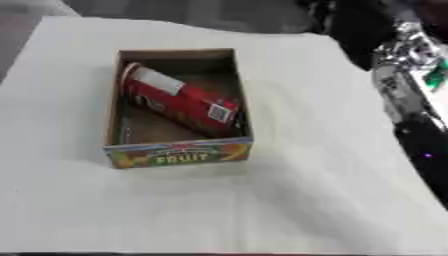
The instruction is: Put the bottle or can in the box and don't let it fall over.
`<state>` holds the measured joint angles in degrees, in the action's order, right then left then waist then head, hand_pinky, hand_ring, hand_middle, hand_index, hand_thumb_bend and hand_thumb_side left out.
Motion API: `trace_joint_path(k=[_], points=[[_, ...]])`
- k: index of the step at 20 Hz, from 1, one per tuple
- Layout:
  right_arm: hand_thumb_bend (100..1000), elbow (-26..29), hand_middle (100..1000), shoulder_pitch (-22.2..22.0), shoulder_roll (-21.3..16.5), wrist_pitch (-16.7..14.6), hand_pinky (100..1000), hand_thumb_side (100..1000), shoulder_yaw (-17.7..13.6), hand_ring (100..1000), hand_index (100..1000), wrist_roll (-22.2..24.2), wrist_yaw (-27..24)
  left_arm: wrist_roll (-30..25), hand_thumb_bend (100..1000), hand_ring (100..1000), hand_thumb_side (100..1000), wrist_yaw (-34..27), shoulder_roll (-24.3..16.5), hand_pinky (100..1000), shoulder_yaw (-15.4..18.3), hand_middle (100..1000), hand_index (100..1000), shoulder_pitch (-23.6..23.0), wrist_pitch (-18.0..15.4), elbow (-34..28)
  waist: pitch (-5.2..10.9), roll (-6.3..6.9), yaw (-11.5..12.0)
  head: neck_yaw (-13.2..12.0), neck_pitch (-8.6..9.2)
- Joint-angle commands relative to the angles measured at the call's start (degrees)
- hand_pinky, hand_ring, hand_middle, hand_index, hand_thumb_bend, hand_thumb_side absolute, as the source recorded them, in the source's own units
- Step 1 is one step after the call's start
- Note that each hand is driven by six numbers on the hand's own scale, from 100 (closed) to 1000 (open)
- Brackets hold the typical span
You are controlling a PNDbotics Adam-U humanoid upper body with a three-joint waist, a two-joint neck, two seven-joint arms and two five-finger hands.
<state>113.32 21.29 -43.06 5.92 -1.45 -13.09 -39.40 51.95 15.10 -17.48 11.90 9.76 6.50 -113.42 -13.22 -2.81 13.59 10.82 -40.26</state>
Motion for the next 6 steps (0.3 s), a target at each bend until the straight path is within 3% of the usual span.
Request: trace_joint_path(k=[1, 3, 6], points=[[100, 1.27, 876, -4.49, -2.37, -8.38, 1000, 563, -4.83, 948, 1000, 0.07, -1.28, 0.02, 100, 902, 660, 0.46, -1.88, 867, 0.67, 736, 783, -0.06, 0.15, -1.17, 0.48, 0.73, -0.83, -2.29, -0.37], [100, 1.27, 866, -8.03, -0.86, -12.57, 1000, 572, -6.26, 942, 1000, 0.15, -0.26, 0.02, 100, 910, 660, 0.41, -1.85, 866, 0.73, 737, 784, -0.11, 0.10, -1.17, -0.01, 1.28, -1.62, -3.66, -0.18], [100, 1.27, 869, -12.19, 2.15, -16.50, 1000, 583, -7.11, 944, 1000, 0.31, 2.35, 0.02, 100, 930, 659, 0.36, -1.64, 866, 0.60, 737, 784, 0.23, -0.09, -1.17, -0.65, 2.02, -2.74, -5.76, 0.37]])
